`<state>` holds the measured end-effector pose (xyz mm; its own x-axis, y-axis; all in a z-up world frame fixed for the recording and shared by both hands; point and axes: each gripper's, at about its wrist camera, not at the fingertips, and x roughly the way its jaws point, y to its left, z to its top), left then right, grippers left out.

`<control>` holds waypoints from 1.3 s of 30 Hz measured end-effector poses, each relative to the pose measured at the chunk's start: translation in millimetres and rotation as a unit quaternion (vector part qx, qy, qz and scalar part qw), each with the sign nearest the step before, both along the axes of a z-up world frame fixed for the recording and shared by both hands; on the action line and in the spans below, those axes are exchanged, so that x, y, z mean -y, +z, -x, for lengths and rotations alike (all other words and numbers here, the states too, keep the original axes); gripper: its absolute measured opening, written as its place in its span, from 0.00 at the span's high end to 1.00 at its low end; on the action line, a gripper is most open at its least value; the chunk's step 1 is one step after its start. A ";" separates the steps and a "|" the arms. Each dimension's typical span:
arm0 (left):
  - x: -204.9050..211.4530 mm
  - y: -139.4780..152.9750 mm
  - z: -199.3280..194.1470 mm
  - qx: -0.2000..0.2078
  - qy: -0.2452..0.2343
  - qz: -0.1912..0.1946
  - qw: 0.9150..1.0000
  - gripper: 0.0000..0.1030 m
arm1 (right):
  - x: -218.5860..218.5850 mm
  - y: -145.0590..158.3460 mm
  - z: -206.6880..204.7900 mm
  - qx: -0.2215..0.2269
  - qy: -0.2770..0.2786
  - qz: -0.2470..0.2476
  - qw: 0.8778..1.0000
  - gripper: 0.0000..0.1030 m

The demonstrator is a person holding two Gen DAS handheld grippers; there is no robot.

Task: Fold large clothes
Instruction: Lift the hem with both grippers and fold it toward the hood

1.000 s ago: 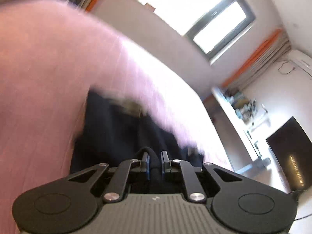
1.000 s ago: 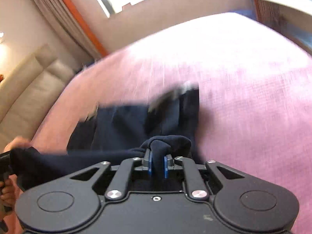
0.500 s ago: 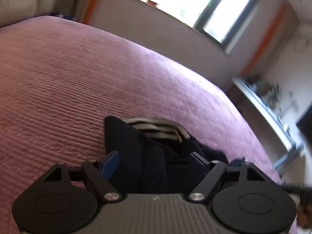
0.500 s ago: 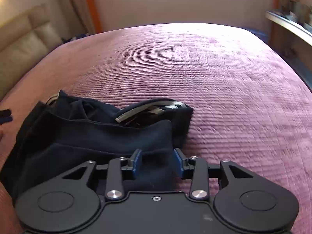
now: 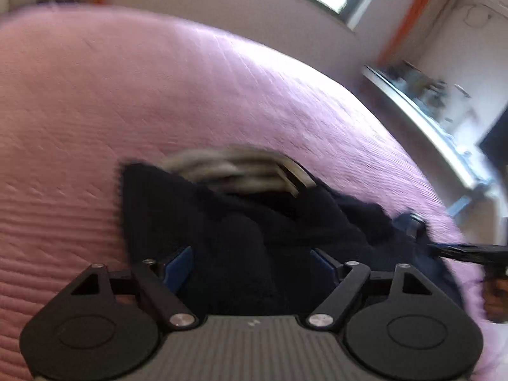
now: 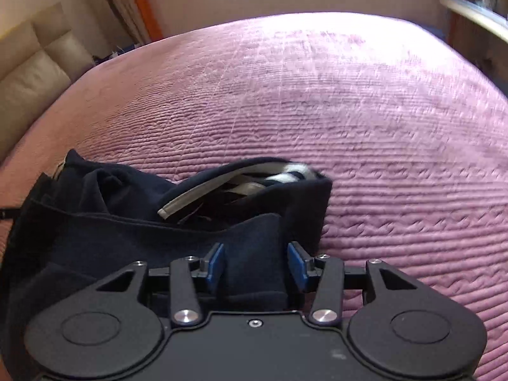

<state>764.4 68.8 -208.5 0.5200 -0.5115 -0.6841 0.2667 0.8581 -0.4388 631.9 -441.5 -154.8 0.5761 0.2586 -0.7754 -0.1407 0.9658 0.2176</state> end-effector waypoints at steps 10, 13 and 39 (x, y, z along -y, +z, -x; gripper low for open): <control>29.7 -5.5 9.4 0.015 -0.009 -0.094 0.995 0.88 | -26.8 15.0 27.4 0.061 0.035 0.050 0.996 0.94; 10.0 28.8 32.8 0.070 0.038 -0.044 0.996 0.88 | -32.6 48.8 62.7 0.116 0.027 0.077 0.990 0.94; 10.9 12.0 -33.5 0.160 0.168 -0.175 0.957 0.71 | -59.8 30.3 -44.9 0.130 -0.062 0.172 0.974 0.80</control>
<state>797.9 57.9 -196.5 0.8260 -0.0466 -0.5617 0.0219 0.9985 -0.0506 676.9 -381.6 -124.5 0.7751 -0.0752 -0.6274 -0.0258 0.9883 -0.1503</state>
